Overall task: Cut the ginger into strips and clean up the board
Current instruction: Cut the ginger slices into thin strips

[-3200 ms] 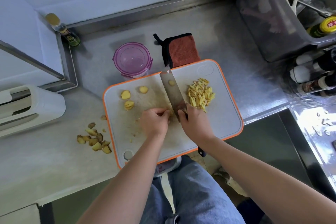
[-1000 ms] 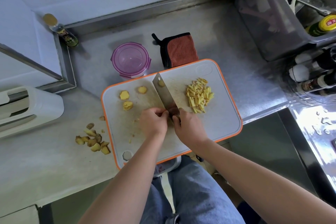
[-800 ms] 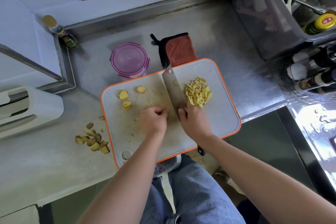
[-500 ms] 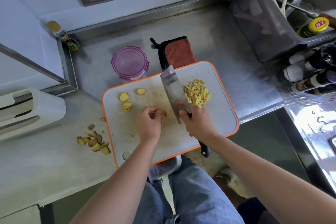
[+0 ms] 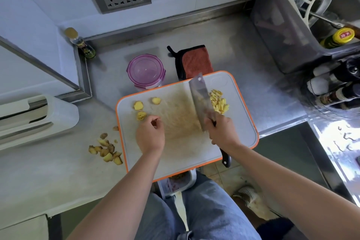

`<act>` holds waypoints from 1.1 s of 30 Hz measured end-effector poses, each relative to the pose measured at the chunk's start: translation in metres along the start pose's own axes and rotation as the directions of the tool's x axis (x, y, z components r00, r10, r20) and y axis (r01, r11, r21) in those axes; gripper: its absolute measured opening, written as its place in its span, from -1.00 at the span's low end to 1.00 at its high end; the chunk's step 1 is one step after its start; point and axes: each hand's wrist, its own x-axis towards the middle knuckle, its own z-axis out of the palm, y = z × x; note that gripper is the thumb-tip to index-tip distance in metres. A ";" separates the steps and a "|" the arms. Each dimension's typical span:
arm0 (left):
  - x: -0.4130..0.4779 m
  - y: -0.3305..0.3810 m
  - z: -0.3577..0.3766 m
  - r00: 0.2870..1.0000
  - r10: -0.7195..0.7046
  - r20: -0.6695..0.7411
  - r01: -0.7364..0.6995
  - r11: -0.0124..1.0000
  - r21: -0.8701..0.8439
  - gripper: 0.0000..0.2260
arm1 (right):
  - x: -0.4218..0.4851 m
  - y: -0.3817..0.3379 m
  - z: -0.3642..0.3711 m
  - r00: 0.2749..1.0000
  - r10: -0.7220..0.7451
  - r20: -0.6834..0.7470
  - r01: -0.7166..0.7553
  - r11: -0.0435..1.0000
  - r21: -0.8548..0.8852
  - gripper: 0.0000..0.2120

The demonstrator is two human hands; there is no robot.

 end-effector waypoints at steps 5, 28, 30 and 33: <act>0.027 0.004 -0.006 0.999 0.035 -0.040 -0.031 0.995 0.093 -0.81 | -0.004 -0.011 0.016 0.992 -0.048 0.116 0.059 0.993 -0.100 -0.74; 0.064 0.026 0.000 0.989 0.121 0.079 -0.128 0.988 0.083 -0.92 | 0.017 -0.027 0.017 0.996 0.012 0.088 -0.003 0.995 -0.102 -0.70; 0.052 0.030 0.001 0.987 0.091 0.132 -0.088 0.996 -0.025 -0.89 | 0.017 -0.027 0.016 0.997 -0.010 0.075 0.018 0.994 -0.104 -0.73; 0.029 0.032 0.010 0.970 -0.012 0.243 0.024 0.999 -0.049 -0.85 | 0.012 -0.024 0.015 0.997 -0.045 0.067 0.052 0.993 -0.108 -0.76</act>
